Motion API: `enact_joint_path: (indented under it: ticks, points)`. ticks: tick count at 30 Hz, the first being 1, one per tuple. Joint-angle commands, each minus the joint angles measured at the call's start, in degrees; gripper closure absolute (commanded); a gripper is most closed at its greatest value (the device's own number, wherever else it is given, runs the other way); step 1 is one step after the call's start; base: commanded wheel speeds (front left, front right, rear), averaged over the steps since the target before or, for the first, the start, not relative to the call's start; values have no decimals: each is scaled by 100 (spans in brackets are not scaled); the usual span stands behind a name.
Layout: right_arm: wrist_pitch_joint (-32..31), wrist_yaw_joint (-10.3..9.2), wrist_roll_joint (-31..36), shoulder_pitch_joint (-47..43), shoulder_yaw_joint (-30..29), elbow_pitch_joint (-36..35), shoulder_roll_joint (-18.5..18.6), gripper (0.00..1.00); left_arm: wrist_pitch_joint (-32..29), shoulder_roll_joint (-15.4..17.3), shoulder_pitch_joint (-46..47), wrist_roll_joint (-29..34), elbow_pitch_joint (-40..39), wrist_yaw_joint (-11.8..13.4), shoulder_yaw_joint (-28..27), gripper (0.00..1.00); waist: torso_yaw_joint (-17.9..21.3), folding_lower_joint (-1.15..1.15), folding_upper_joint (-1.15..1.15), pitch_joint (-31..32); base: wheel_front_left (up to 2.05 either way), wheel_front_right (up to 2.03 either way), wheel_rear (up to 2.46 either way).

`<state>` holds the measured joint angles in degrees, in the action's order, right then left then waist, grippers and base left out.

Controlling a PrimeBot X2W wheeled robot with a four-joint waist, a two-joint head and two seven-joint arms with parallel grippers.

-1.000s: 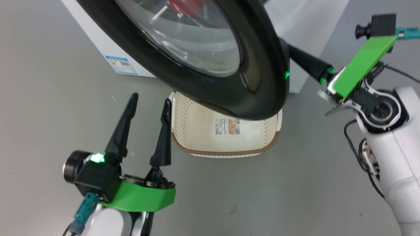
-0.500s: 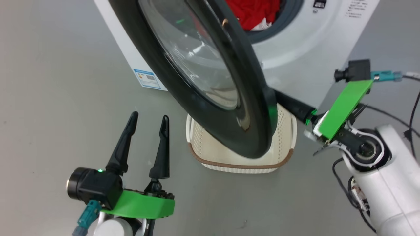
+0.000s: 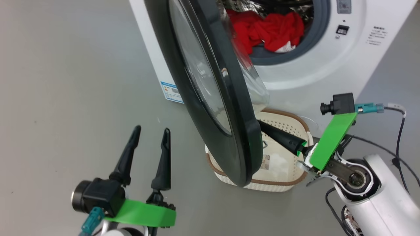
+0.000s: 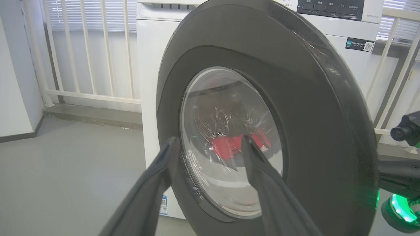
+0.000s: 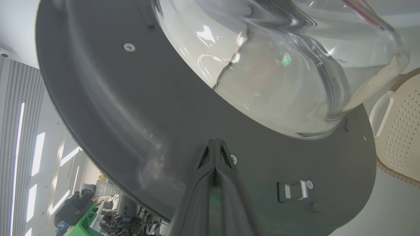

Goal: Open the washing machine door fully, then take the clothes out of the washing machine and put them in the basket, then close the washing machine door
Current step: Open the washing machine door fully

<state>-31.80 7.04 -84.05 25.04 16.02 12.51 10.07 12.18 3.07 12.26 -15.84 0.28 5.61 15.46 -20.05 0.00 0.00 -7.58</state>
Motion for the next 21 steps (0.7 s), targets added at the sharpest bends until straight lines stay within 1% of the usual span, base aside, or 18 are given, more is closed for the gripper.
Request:
enact_joint_path:
  ticks: [1,17,21]
  points:
    - [-54,45,53,-86,158,-202,-130,100,-12,101,-50,-58,-101,30,-133,0,-209,0,0,187,0,0,0]
    - [-122,45,46,-338,234,-211,-362,100,-194,208,-260,-132,-135,82,-70,0,-843,0,0,518,0,0,0]
    - [-137,45,47,-358,269,-174,-417,100,-240,239,-308,-162,-158,113,-90,0,-929,0,0,532,0,0,0]
